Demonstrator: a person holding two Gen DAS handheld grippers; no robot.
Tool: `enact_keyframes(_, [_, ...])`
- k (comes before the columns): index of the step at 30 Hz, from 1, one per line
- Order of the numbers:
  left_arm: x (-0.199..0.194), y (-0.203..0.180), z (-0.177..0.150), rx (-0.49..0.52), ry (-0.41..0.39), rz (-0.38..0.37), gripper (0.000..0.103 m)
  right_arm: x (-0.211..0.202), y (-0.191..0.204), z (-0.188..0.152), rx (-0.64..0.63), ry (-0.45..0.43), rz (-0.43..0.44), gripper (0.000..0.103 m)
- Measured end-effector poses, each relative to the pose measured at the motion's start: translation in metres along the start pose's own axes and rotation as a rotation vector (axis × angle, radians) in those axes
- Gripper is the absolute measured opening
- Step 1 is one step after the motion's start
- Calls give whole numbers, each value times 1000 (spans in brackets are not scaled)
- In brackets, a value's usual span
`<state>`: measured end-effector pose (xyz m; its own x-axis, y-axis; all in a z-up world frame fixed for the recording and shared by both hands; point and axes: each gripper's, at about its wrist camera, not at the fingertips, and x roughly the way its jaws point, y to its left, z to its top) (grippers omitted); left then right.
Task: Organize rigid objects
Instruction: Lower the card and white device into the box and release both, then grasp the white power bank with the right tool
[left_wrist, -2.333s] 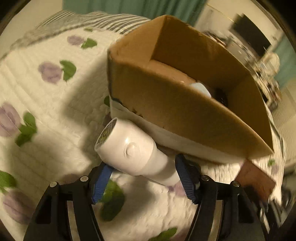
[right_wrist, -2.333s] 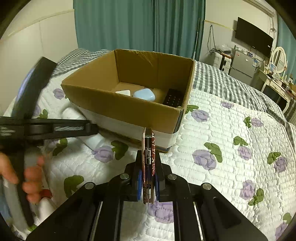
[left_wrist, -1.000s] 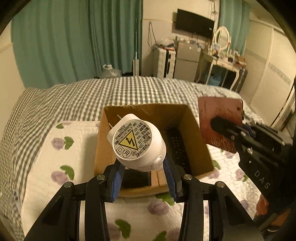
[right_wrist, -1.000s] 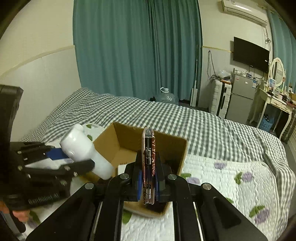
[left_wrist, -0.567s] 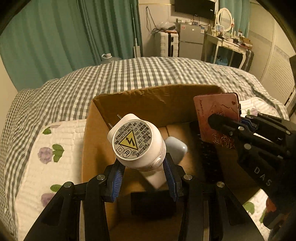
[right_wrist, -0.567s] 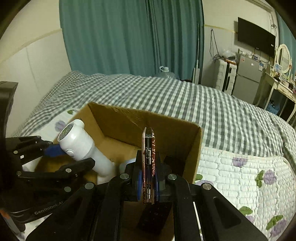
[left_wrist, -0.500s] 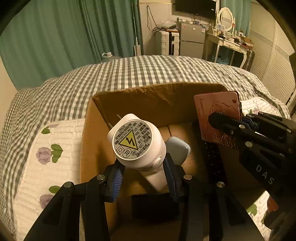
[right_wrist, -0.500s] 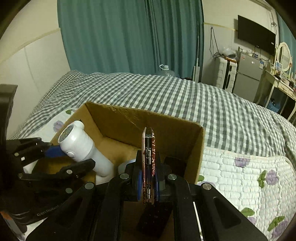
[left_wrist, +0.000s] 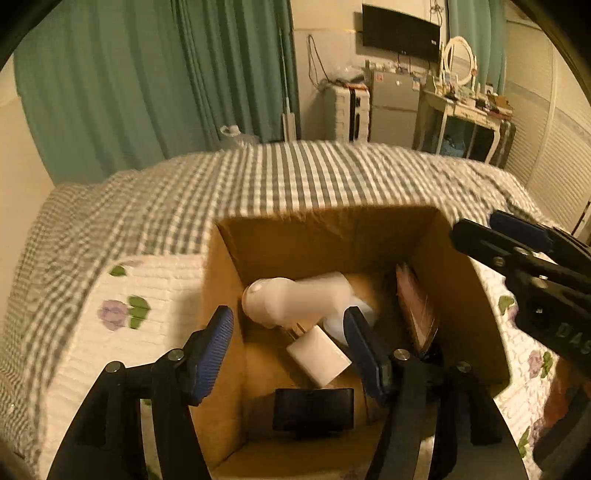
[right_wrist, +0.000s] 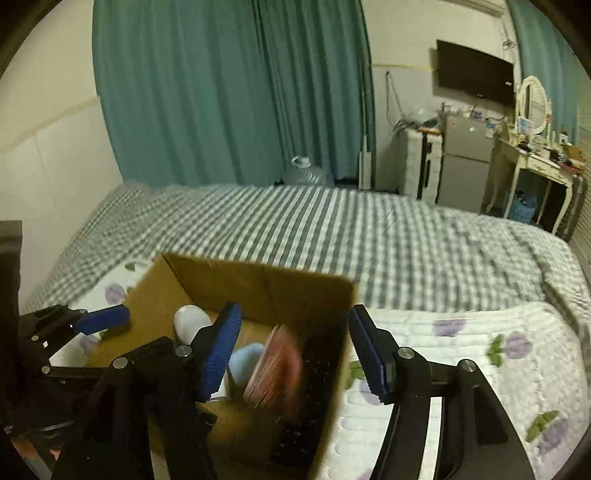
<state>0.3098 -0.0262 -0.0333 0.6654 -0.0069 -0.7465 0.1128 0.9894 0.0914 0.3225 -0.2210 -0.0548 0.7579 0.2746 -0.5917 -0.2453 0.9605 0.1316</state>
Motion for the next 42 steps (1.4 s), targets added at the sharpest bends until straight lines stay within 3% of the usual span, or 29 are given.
enact_keyframes(10, [-141, -4, -6, 15, -183, 51, 72, -131, 19, 7, -63, -99, -50, 88])
enact_keyframes(16, [-209, 10, -41, -23, -210, 56, 75, -206, 44, -7, -112, -132, -52, 97])
enact_keyframes(20, [-219, 17, -75, -46, -185, 62, 76, -230, 60, -35, -133, -121, -39, 99])
enact_keyframes(27, [-194, 30, -146, -102, -146, 123, 76, -205, 85, -116, -165, -34, -20, 100])
enact_keyframes(32, [-162, 30, -198, -116, -51, 112, 76, -161, 101, -183, -164, 91, 84, 100])
enact_keyframes(38, [-139, 34, -223, -132, 17, 115, 76, -112, 133, -243, -223, 273, 203, 100])
enact_keyframes(42, [-131, 37, -227, -143, 45, 103, 76, -90, 142, -256, -235, 328, 245, 90])
